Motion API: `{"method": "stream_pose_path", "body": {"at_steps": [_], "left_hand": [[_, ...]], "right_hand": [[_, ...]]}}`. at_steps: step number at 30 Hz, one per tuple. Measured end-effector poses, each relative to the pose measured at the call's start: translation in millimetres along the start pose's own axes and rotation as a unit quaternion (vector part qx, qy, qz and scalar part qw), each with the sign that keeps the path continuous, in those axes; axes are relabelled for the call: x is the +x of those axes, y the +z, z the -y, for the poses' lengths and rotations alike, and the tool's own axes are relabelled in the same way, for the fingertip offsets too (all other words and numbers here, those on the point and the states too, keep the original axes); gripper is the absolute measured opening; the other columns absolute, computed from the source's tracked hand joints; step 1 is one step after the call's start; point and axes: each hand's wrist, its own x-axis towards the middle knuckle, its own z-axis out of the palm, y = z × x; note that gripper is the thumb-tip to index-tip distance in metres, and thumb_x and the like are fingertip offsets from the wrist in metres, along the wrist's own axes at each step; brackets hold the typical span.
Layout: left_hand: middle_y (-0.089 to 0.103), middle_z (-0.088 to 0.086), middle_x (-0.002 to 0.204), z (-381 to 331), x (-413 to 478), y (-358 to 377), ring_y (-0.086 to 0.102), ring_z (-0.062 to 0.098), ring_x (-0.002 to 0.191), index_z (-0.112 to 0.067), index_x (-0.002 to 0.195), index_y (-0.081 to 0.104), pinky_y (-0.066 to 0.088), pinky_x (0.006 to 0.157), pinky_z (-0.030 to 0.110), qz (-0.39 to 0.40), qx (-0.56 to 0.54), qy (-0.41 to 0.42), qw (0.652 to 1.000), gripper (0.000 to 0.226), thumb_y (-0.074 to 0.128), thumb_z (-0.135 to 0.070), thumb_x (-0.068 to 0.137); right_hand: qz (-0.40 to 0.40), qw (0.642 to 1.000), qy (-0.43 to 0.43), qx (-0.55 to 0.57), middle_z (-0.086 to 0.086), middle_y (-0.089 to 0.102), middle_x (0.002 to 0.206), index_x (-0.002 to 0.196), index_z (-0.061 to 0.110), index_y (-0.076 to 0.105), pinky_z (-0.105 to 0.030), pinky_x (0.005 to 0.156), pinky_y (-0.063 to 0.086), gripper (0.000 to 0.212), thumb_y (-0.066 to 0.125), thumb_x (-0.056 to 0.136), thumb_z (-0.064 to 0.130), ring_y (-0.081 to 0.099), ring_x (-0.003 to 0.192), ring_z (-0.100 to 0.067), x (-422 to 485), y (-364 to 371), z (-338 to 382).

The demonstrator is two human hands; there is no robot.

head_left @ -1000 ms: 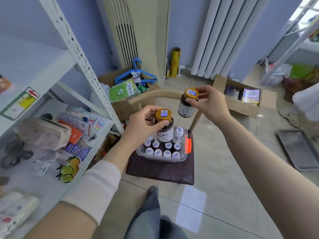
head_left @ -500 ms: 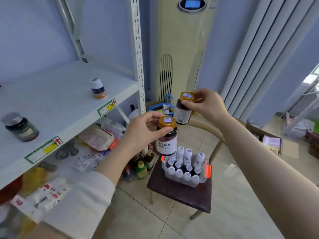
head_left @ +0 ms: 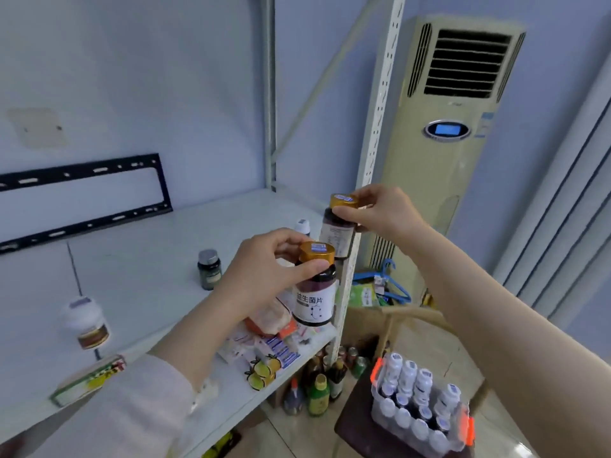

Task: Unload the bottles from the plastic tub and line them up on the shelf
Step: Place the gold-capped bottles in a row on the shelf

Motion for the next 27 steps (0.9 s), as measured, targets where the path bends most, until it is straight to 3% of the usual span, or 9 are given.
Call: {"method": "stream_pose_path", "body": {"at_steps": [2,5,10,14,17,20,23,27], "left_hand": [[0.067,-0.020,0.080,-6,-5,-23,0.059,-0.017,0.070,-0.029,0.091,0.064,0.040,0.058,-0.003,-0.038,0.008,-0.006,0.999,0.026,0.077,-0.028,0.069],[0.066,-0.019,0.080,-13,-15,-58,0.058,-0.017,0.069,-0.029,0.090,0.064,0.044,0.060,0.002,-0.072,0.026,-0.006,0.997,0.025,0.076,-0.029,0.069],[0.065,-0.021,0.081,-16,-43,-125,0.058,-0.018,0.069,-0.035,0.085,0.060,0.047,0.063,0.003,-0.121,0.056,-0.010,0.991,0.021,0.075,-0.030,0.070],[0.067,-0.018,0.085,-2,-78,-190,0.061,-0.012,0.076,-0.033,0.091,0.063,0.053,0.068,0.011,-0.162,0.071,-0.024,0.984,0.025,0.074,-0.036,0.069],[0.070,-0.010,0.091,14,-113,-247,0.065,0.001,0.084,-0.030,0.091,0.063,0.054,0.073,0.021,-0.180,0.080,-0.041,0.980,0.025,0.075,-0.034,0.069],[0.069,-0.012,0.087,32,-148,-306,0.065,0.003,0.084,-0.032,0.086,0.063,0.053,0.069,0.019,-0.198,0.097,-0.043,0.974,0.022,0.076,-0.033,0.068],[0.068,-0.016,0.085,51,-180,-362,0.063,-0.002,0.083,-0.032,0.085,0.062,0.051,0.065,0.013,-0.214,0.117,-0.057,0.968,0.022,0.076,-0.033,0.068],[0.069,-0.012,0.087,80,-205,-428,0.064,0.001,0.085,-0.027,0.091,0.064,0.052,0.072,0.020,-0.253,0.129,-0.079,0.956,0.027,0.076,-0.033,0.067]], "right_hand": [[0.022,0.999,-0.024,0.010,-0.001,0.065,0.089,0.094,0.014,0.060,-0.017,0.060,0.055,0.032,0.076,0.071,0.030,0.063,0.067,-0.012,5,15,24],[0.043,0.997,-0.051,0.030,-0.004,0.067,0.091,0.091,0.013,0.061,-0.035,0.078,0.059,0.031,0.077,0.069,0.029,0.069,0.081,-0.022,9,42,58],[0.083,0.990,-0.098,0.050,-0.003,0.067,0.094,0.093,0.013,0.063,-0.025,0.073,0.057,0.031,0.077,0.071,0.029,0.065,0.078,-0.017,2,92,119],[0.107,0.985,-0.113,0.071,-0.005,0.066,0.094,0.092,0.012,0.063,-0.029,0.076,0.057,0.031,0.077,0.070,0.028,0.065,0.081,-0.019,-11,142,171],[0.128,0.979,-0.130,0.096,-0.001,0.064,0.087,0.087,0.013,0.061,-0.030,0.076,0.057,0.027,0.077,0.071,0.027,0.064,0.083,-0.018,-27,191,212],[0.145,0.973,-0.134,0.123,0.002,0.063,0.084,0.085,0.015,0.060,-0.030,0.076,0.058,0.025,0.077,0.071,0.027,0.065,0.085,-0.018,-43,249,253],[0.172,0.965,-0.124,0.152,-0.001,0.064,0.088,0.083,0.016,0.058,-0.028,0.073,0.057,0.025,0.077,0.071,0.026,0.065,0.089,-0.019,-56,309,290],[0.215,0.957,-0.120,0.151,-0.009,0.068,0.102,0.089,0.013,0.058,-0.031,0.078,0.057,0.029,0.076,0.072,0.026,0.065,0.097,-0.022,-63,381,333]]}}
